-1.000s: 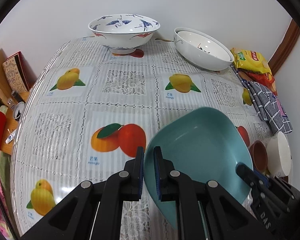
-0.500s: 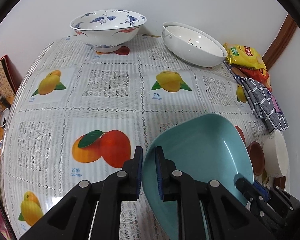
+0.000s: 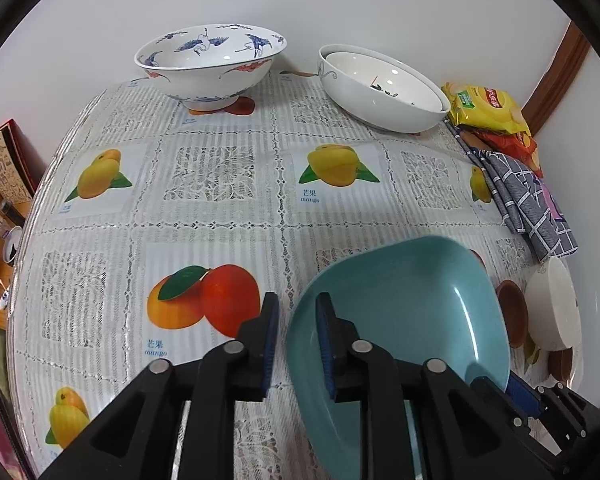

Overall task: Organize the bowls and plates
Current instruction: 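Open both grippers and release the light-blue plate, then grasp a small brown clay bowl with the left gripper while the right gripper grasps another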

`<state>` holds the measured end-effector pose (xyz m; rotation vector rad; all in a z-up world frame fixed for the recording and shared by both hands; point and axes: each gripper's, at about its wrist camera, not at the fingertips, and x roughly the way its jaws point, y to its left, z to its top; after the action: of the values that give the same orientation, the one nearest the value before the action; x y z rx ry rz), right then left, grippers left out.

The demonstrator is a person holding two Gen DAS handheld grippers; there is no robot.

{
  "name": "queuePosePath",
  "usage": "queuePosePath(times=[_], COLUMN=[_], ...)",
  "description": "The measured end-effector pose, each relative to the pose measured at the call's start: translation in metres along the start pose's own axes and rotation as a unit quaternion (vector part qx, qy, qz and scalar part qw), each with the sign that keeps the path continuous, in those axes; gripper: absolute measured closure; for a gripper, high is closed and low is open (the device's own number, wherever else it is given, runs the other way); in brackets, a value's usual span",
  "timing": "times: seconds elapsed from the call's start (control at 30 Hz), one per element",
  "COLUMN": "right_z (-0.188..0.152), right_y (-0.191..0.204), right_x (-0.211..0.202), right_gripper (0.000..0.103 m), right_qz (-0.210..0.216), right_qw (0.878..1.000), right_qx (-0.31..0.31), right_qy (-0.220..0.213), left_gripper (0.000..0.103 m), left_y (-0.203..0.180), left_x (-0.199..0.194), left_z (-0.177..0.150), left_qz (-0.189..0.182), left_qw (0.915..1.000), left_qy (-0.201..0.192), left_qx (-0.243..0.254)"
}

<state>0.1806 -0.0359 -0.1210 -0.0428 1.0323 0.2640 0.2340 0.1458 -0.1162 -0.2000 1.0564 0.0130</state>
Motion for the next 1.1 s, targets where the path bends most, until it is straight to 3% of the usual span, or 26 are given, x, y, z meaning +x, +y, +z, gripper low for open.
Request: queuePosePath(times=[0.07,0.37,0.53,0.77,1.0,1.1], right_z=[-0.003,-0.017,-0.025,-0.042,-0.064,-0.076], right_y=[0.0,-0.012,-0.038,-0.106,-0.17,-0.193], right_x=[-0.003,-0.031,-0.058,-0.103,-0.135,-0.14], right_gripper=[0.08,0.076,0.058,0.047,0.045,0.045], right_qz=[-0.002,0.005,-0.007,-0.062,-0.137,-0.148], right_qw=[1.0,1.0,0.998,0.99,0.979,0.975], right_qx=[-0.004,0.003,0.028,0.079,0.096,0.114], right_qy=[0.001,-0.02,-0.048,-0.095,-0.119,-0.12], left_gripper=[0.072,0.072,0.072,0.072,0.072,0.072], left_y=[0.0,-0.018,-0.043,-0.093,-0.15,-0.168], left_x=[-0.005,-0.039,-0.058,-0.076,-0.079,-0.075], left_z=[-0.001,-0.01,-0.018,-0.029,-0.045,-0.051], left_qz=[0.005,0.013,0.013,0.006,0.001,0.007], left_qw=[1.0,0.9995,0.9987,0.9971,0.9955,0.9953], left_qy=[-0.004,-0.025,-0.039,-0.054,-0.054,-0.048], left_qx=[0.0,0.013,0.029,0.054,0.078,0.084])
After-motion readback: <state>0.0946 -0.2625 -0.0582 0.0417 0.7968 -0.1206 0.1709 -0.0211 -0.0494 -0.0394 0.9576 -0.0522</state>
